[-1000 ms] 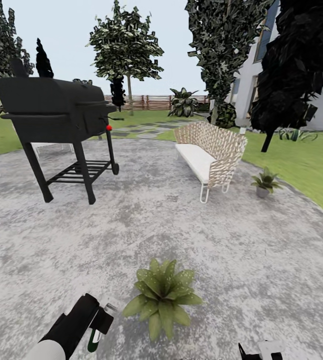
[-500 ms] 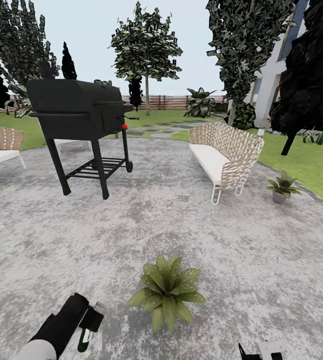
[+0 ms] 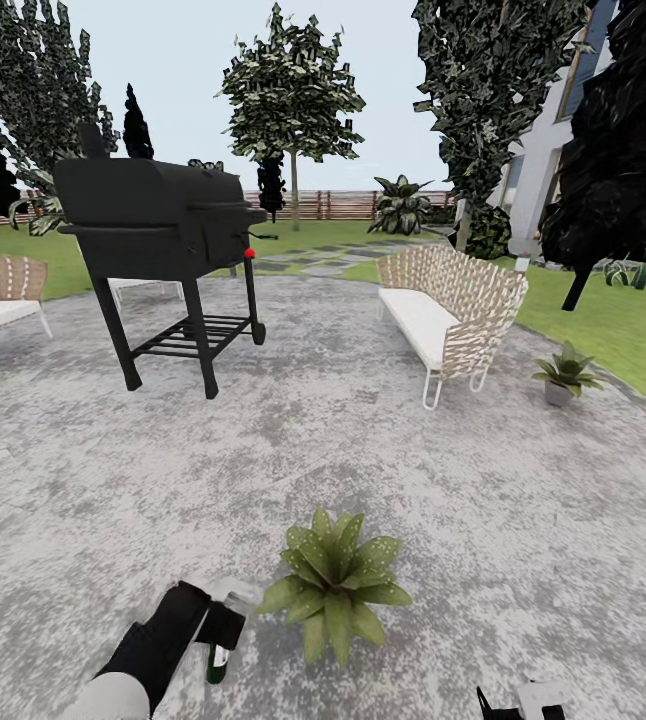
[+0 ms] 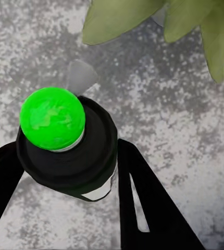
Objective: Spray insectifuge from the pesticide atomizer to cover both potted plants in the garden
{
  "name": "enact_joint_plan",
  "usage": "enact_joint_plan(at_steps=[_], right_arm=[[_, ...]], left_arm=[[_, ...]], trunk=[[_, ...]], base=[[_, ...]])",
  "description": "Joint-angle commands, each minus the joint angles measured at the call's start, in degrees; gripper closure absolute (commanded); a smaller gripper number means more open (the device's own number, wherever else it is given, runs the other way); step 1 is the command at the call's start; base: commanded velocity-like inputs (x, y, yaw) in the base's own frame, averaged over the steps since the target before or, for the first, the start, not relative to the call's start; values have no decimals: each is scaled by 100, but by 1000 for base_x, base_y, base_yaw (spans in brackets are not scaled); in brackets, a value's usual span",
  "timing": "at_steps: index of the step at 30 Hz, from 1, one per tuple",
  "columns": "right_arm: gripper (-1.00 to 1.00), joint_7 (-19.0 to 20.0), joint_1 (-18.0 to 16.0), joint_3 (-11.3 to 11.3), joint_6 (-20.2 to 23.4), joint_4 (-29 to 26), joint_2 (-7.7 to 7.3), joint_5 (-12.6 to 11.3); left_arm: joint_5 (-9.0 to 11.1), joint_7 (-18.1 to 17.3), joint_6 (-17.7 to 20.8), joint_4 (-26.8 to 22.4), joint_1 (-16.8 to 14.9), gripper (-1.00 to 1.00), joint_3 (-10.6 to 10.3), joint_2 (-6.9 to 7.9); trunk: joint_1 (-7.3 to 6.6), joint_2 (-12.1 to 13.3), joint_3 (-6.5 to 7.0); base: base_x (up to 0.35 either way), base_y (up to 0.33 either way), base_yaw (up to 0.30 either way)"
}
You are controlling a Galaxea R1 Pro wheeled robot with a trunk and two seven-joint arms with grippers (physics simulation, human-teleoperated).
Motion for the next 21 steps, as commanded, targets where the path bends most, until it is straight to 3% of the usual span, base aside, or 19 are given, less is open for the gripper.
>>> enact_joint_plan(at_steps=[1,3,5,7,10,16,19,21], right_arm=[[-100,40,-3,-48,-18,1,-1,12],[-100,39,-3,-48,-18,-4,-1,12],[-100,40,-3,-48,-18,0,-1,12],[-100,41,-3,-48,-18,1,-1,12],[-100,41,-3,-48,-18,1,-1,13],[-100,41,-3,-48,-18,1,-1,12],[-100,41,-3,-48,-18,1,-1,12],[-100,41,-3,-48,-18,1,-1,12]], left_arm=[[-111,-53,7,-8,-6,100,28,-53],[-136,-57,-3,47,22,100,9,-63],[-145,-52,-73,86,77,100,6,103],[-147,-51,-389,104,219,100,2,229],[-146,-44,-659,115,323,100,8,270],[-150,-46,-621,124,339,100,-11,255],[-295,-50,-415,121,333,100,-8,252],[-534,-51,-20,72,331,100,6,243]], trunk=[[-1,-2,-5],[-1,-2,-5],[-1,-2,-5],[-1,-2,-5],[-1,-2,-5],[-1,-2,-5],[-1,-2,1],[-1,-2,4]], base=[[0,0,0],[0,0,0],[0,0,0],[0,0,0],[0,0,0],[199,0,-15],[168,0,-236],[34,0,-168]])
